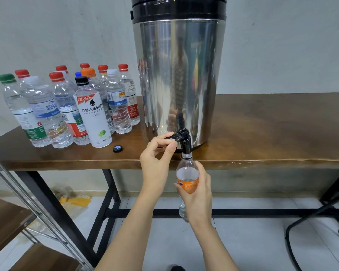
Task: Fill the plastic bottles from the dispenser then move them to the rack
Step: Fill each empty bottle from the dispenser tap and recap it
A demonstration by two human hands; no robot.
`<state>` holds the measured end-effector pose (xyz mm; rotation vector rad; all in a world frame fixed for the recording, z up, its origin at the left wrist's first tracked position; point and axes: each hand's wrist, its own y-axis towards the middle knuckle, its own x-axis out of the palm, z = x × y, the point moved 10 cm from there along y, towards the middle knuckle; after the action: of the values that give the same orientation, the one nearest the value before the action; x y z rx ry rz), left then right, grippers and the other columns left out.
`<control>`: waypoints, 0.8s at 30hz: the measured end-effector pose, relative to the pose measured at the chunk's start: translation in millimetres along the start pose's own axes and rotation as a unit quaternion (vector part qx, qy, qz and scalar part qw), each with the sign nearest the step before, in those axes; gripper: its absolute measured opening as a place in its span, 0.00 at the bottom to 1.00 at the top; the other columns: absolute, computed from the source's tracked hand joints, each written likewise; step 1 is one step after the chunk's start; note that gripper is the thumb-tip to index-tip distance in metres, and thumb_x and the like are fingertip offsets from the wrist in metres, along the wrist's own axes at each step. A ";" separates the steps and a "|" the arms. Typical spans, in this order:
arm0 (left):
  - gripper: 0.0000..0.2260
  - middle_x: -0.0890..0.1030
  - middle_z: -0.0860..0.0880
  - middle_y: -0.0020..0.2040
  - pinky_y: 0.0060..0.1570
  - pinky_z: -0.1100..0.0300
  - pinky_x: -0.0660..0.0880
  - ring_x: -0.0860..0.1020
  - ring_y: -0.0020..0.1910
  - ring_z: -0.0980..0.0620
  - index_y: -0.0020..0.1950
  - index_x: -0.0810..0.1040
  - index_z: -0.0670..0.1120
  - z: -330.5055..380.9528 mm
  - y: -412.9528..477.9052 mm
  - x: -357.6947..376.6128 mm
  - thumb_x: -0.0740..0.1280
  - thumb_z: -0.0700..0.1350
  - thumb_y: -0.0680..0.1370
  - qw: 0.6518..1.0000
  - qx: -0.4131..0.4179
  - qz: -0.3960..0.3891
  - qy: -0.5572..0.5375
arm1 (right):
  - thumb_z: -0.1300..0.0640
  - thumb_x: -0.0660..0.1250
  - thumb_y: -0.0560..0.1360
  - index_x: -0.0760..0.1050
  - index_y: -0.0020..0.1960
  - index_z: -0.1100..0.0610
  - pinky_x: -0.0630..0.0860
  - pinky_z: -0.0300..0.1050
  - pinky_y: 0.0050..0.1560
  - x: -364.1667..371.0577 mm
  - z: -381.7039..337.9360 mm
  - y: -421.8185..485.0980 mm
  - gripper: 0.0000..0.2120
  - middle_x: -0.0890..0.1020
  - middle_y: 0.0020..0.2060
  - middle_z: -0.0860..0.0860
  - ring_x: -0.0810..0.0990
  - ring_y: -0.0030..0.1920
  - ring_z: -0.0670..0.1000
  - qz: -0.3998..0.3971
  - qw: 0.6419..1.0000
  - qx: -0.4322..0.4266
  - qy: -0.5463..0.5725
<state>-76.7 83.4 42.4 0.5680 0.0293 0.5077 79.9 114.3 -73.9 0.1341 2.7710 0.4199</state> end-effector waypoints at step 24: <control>0.10 0.83 0.57 0.55 0.61 0.44 0.75 0.80 0.59 0.50 0.42 0.81 0.55 0.3 -1.0 -0.4 0.70 0.40 0.77 1.000 -0.001 0.000 -0.001 | 0.54 0.78 0.69 0.61 0.74 0.42 0.73 0.37 0.51 0.4 -0.8 -1.1 0.40 0.69 0.64 0.41 0.69 0.54 0.37 -0.001 1.000 -0.005 0.014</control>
<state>-76.5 82.4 42.0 0.5665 0.0275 0.5079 79.2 113.1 -73.6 0.1243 2.7952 0.4390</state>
